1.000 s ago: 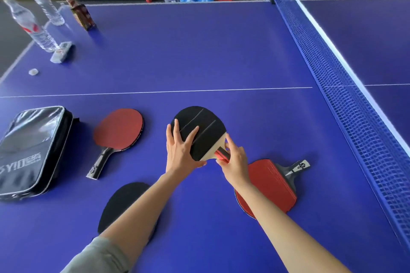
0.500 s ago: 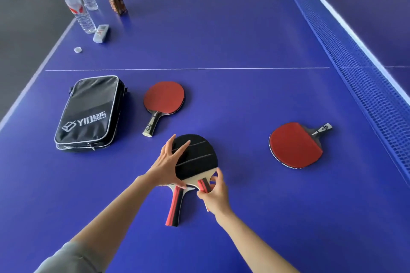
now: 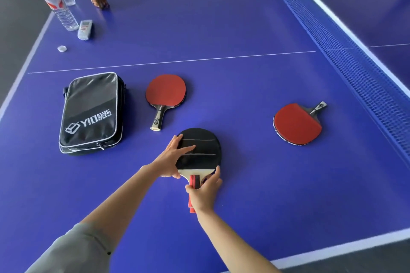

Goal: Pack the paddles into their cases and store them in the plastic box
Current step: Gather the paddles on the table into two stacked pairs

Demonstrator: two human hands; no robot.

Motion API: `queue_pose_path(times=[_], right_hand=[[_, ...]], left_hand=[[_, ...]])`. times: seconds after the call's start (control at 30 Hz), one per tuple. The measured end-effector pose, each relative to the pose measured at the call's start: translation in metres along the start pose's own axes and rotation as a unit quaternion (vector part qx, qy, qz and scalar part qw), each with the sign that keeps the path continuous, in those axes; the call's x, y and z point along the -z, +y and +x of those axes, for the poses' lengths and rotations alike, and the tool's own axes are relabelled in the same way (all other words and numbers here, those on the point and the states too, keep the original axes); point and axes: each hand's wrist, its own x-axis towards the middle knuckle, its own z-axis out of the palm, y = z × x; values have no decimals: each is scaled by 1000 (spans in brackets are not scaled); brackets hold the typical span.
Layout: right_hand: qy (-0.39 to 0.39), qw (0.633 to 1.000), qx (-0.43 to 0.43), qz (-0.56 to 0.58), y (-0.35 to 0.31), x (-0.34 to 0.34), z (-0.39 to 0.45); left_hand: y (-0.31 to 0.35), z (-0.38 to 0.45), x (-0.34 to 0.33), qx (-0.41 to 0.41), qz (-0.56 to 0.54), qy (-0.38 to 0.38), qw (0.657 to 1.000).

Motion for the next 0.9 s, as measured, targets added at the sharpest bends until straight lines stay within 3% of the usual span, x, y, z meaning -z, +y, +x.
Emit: queue_pose_path(times=[0.23,0.37,0.47,0.53,0.6,0.73,0.9], right_hand=[[3,998,19,-56,1,-1,9],[48,992,34,-109,-2,11,21],[27,996,36,-77,-6,22,37],[-4,994,76,-78,-8,28,47],[-40,991,94,-81,-10,34,57],[-64,992,72,-82,-5,40,62],[-76,993,69,-66,-2,39,59]], left_hand=[[3,6,-1,-7,62,-12,998],[8,8,-4,-18,57,5,998],[15,10,0,16,-68,63,996],[22,11,-1,65,-253,136,956],[28,11,-7,112,-359,151,914],[35,5,-29,149,-291,135,935],[32,2,-37,174,-390,177,887]])
